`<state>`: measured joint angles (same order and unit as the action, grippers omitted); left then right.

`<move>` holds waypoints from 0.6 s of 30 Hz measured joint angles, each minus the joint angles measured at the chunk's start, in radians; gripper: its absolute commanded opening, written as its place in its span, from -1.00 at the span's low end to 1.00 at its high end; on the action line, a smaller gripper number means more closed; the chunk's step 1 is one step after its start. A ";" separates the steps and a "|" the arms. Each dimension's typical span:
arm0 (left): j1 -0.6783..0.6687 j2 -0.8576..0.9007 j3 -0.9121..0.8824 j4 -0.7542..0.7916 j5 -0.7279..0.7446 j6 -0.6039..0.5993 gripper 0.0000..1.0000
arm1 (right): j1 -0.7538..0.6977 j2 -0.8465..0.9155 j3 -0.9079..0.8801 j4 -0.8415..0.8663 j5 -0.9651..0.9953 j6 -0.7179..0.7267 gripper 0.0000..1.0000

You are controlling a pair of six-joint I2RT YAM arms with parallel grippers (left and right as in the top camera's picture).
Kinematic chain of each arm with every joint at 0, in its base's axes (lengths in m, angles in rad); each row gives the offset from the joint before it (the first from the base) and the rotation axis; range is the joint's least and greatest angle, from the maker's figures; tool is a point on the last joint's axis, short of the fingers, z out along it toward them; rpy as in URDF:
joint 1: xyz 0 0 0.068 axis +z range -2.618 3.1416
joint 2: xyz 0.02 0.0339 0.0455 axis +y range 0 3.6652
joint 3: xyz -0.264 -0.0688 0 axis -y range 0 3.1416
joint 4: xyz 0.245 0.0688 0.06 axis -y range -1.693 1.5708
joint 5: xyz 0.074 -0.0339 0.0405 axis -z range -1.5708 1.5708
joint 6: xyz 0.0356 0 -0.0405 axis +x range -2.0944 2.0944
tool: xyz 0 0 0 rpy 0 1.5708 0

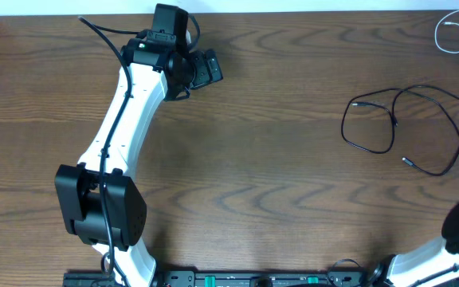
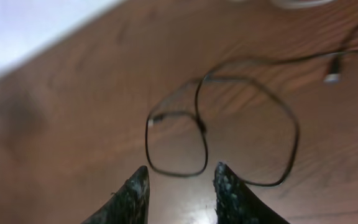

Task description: Untangle cables

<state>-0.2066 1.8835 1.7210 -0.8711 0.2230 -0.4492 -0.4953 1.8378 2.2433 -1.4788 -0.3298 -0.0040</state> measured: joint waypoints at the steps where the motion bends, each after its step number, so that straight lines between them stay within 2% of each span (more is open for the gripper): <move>1: 0.000 0.000 0.000 0.000 0.000 0.000 0.97 | 0.015 0.019 -0.006 -0.007 0.000 -0.025 -0.36; 11: 0.000 0.000 0.000 0.000 0.000 0.000 0.98 | 0.150 0.193 -0.170 -0.023 -0.060 -0.248 -0.24; 18: 0.000 0.000 0.000 0.000 0.000 0.000 0.98 | 0.280 0.216 -0.332 0.084 -0.023 -0.319 -0.23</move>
<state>-0.2066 1.8835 1.7206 -0.8711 0.2230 -0.4496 -0.2157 2.0533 1.9110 -1.3949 -0.3531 -0.3233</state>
